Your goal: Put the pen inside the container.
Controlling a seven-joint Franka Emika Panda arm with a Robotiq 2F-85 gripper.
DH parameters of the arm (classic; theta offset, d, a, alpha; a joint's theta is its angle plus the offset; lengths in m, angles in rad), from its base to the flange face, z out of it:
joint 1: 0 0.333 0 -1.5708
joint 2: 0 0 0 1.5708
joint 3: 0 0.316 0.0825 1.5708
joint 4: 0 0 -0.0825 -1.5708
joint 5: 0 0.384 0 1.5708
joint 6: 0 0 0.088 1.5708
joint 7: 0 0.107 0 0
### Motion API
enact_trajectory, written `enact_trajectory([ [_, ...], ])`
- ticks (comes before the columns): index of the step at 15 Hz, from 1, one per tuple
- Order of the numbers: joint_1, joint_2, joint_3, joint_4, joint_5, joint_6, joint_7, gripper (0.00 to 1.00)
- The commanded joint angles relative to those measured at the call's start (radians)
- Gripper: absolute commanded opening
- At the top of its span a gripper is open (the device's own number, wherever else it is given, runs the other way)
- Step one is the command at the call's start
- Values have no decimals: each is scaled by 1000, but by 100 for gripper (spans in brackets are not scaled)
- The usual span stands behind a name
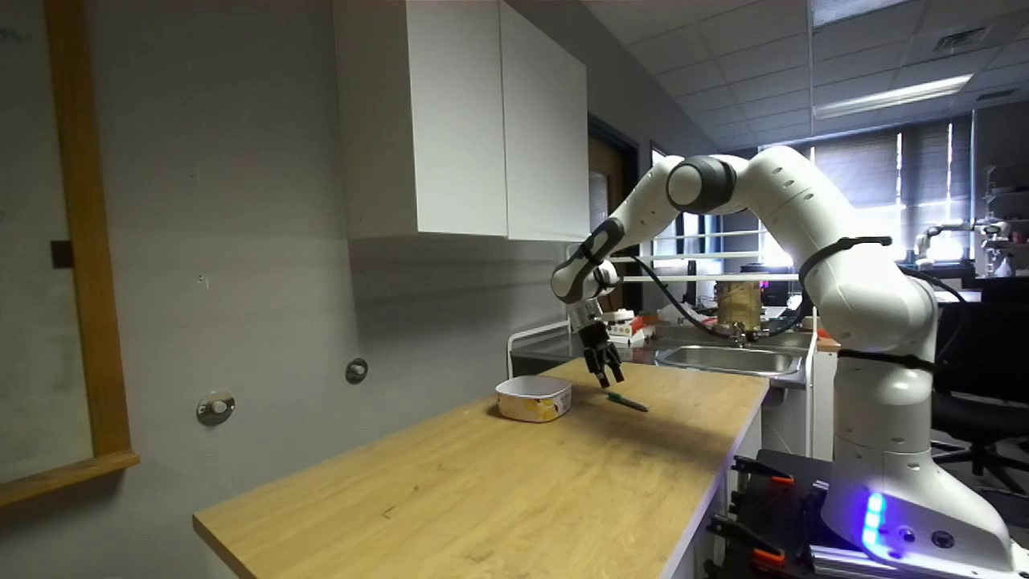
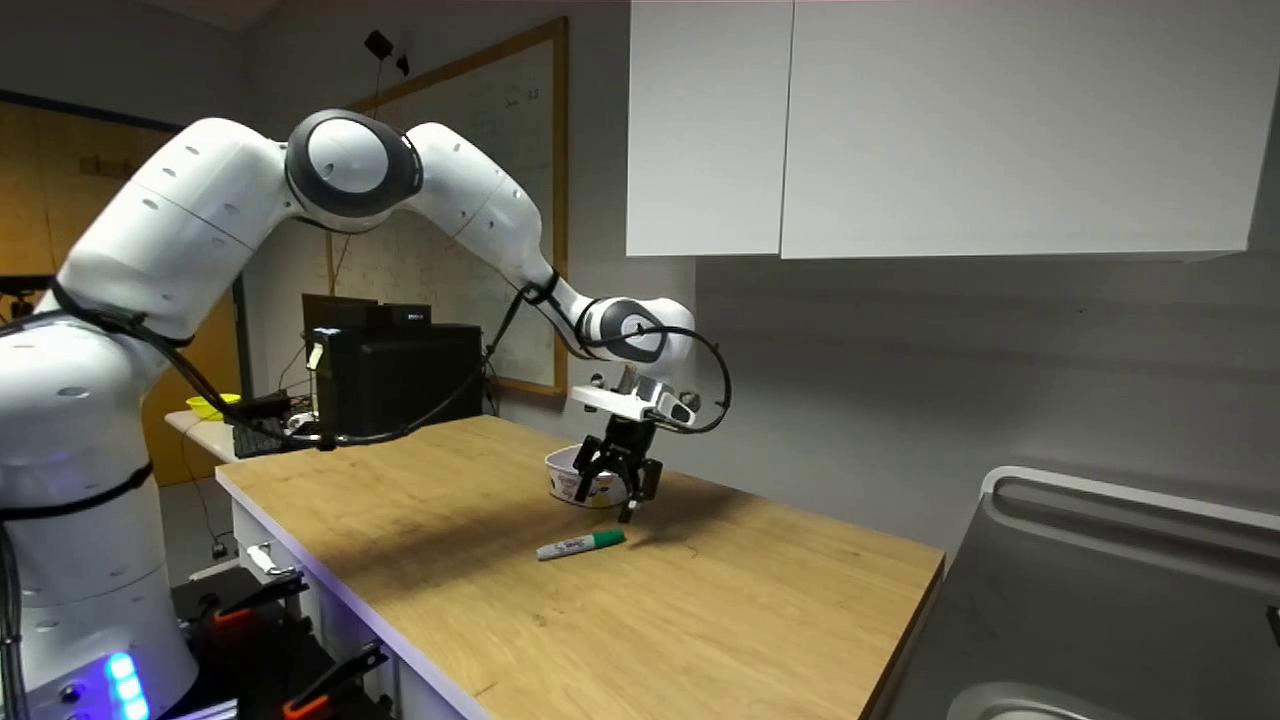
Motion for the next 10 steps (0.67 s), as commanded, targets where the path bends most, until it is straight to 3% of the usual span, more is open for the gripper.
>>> enact_trajectory([
  [1,-43,30,17,17,64,44,50,100],
  [10,-99,40,10,-78,151,142,45,100],
])
